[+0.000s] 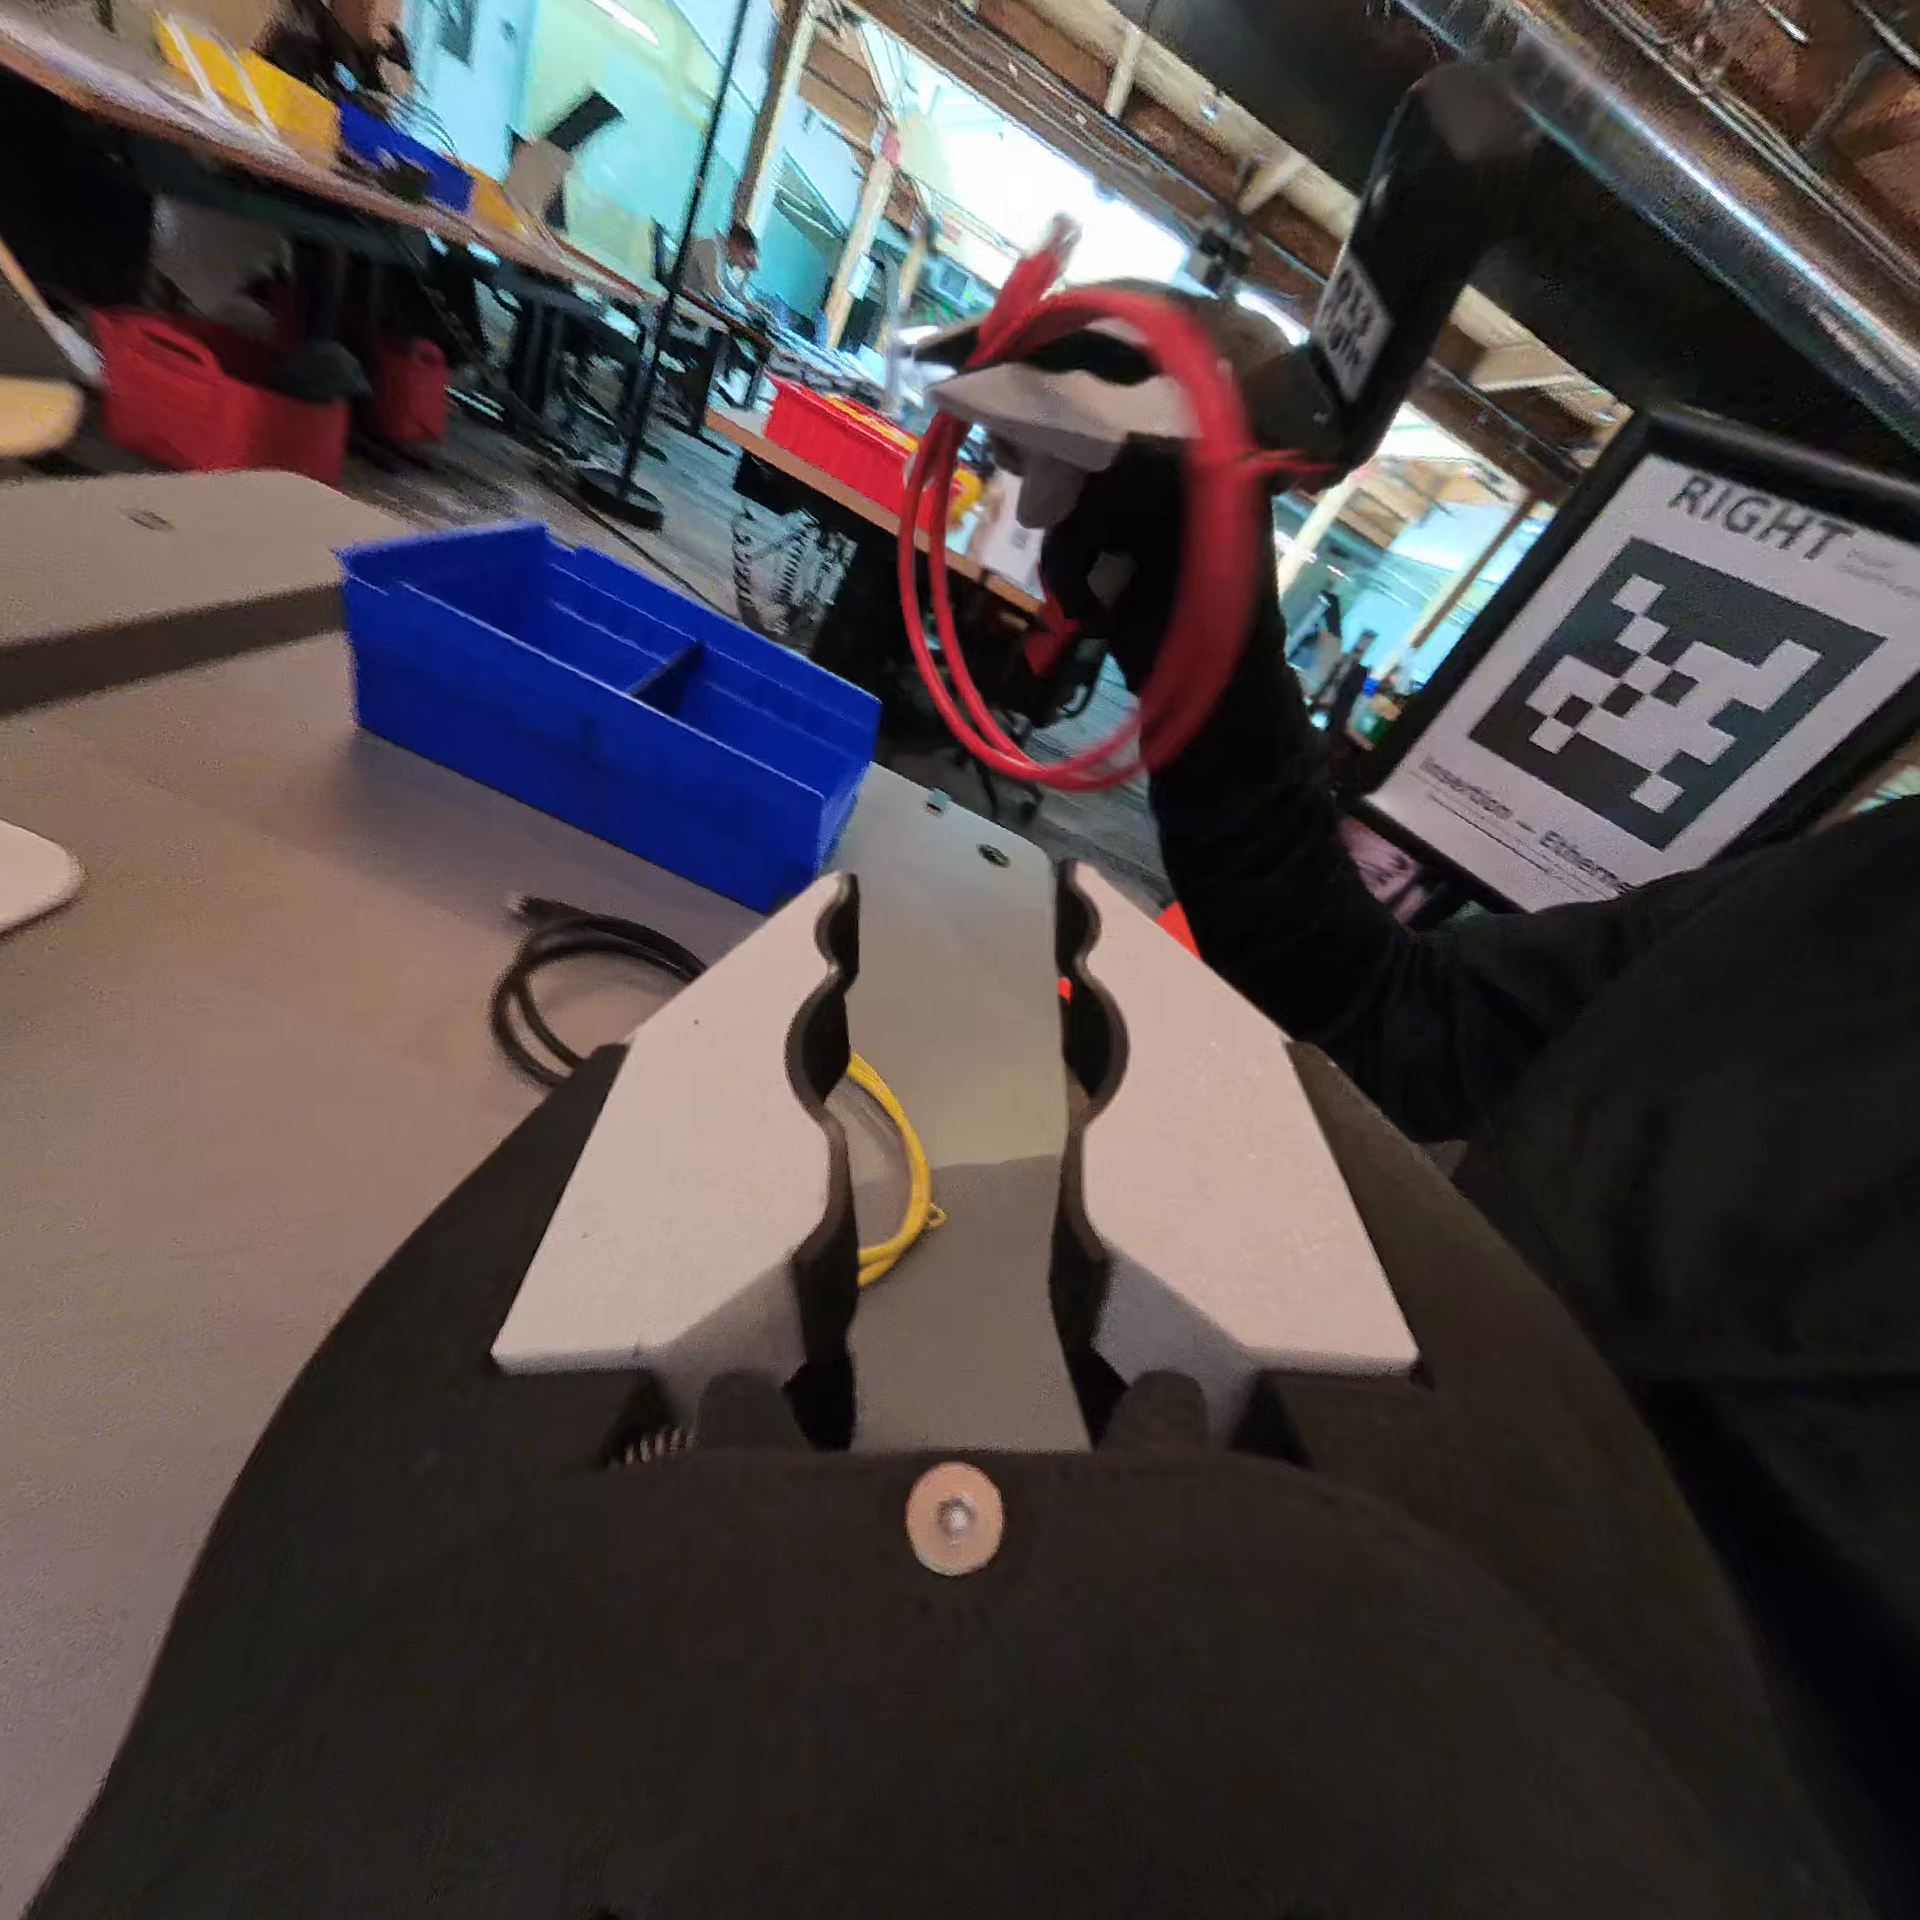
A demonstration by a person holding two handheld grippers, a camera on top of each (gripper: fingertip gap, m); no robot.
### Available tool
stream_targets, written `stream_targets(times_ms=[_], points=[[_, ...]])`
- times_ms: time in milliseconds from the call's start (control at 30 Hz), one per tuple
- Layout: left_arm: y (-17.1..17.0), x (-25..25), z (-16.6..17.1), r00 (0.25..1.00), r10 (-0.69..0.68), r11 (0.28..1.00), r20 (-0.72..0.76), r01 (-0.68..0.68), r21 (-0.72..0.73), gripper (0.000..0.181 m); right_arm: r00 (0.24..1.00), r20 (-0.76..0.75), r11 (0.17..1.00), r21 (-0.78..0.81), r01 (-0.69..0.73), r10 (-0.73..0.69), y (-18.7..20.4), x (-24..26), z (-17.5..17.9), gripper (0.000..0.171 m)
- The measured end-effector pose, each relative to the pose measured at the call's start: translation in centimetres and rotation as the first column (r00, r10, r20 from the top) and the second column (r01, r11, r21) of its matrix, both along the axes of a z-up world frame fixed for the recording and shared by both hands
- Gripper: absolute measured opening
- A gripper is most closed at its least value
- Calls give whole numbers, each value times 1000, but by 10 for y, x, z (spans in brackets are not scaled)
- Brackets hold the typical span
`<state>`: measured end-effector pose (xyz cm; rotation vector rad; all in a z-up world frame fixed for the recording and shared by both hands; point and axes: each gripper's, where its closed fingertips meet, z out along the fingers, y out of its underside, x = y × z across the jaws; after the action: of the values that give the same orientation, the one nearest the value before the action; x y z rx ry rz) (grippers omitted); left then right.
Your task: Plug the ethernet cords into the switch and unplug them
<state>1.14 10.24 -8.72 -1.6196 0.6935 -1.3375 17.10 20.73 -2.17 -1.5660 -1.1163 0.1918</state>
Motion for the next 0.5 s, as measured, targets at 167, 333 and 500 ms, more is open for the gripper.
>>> stream_targets(times_ms=[167,333,500], points=[[17,-21,-5,996,78,994,-36,-80,-73,28,880,161,872,-141,468,-446,85,144,-57,12],[18,-22,-13,997,75,986,-16,-76,-147,24,716,293,695,-191,693,-634,125,230,-140,12],[16,-16,-18,996,64,987,-60,-72,-142,23,596,402,562,-213,799,-695,139,273,-208,12]])
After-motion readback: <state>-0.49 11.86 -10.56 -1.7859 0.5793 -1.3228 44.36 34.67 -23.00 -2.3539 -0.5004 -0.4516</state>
